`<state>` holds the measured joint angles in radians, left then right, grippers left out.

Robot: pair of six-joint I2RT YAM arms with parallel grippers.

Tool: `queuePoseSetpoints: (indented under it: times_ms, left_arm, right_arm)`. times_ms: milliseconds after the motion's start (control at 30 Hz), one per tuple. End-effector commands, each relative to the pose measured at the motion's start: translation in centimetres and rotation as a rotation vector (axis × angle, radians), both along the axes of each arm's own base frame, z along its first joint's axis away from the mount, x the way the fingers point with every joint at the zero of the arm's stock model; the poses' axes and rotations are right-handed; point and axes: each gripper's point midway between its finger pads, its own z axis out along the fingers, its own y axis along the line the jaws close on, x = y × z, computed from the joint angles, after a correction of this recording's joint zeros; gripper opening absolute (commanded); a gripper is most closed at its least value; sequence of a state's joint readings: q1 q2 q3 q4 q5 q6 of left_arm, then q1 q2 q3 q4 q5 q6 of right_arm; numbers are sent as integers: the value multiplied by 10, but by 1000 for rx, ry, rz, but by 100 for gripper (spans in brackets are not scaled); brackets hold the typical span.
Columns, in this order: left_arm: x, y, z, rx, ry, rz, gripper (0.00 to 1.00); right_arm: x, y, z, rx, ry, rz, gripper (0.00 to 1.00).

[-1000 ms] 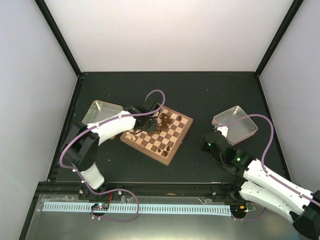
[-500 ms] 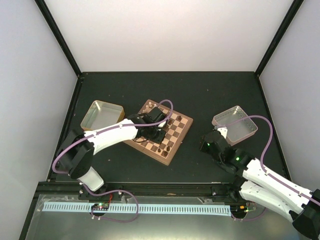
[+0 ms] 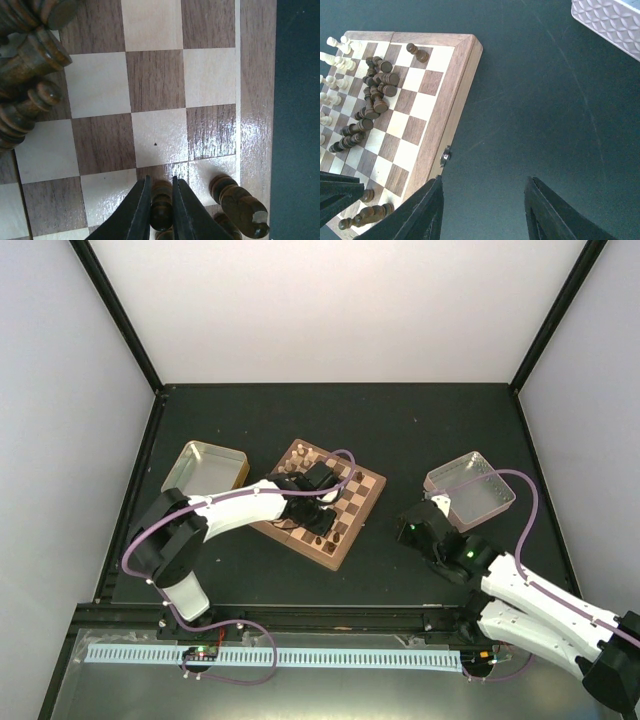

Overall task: Set up the chess pieces on the board
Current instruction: Place the chess piece on the chessboard.

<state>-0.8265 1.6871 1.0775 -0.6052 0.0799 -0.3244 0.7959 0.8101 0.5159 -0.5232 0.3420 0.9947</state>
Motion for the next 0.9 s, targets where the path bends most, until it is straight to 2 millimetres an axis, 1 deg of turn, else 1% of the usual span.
queuePoseSetpoints:
  times_ms: [0,100,300,367,533,600,733,867]
  left_arm:
    - [-3,-10,-4,-24,18,-35,14]
    - [-4,-10,-5,-25,22,-37,14]
    - [-4,-11,-4,-28,22,-35,18]
    - [-3,-9,-4,-21,21,-28,21]
    - [-2,-7,-2,-8,20,-22,34]
    - [-1,-10,2,-20,16,-22,37]
    - [2,-14,13,-50,8,-12,37]
    - [12,-6,35,-77,-39,50,37]
  right_arm:
    - [5,4,12,31,-18,-10,46]
    - [5,4,11,31,-16,-11,46]
    - [4,3,12,32,-17,-12,46]
    - [4,4,11,33,-17,-11,46]
    - [4,5,11,33,-16,-1,47]
    - [4,6,11,35,-13,3,48]
    - [3,7,10,36,-8,11,49]
    - [3,10,17,50,-22,25,50]
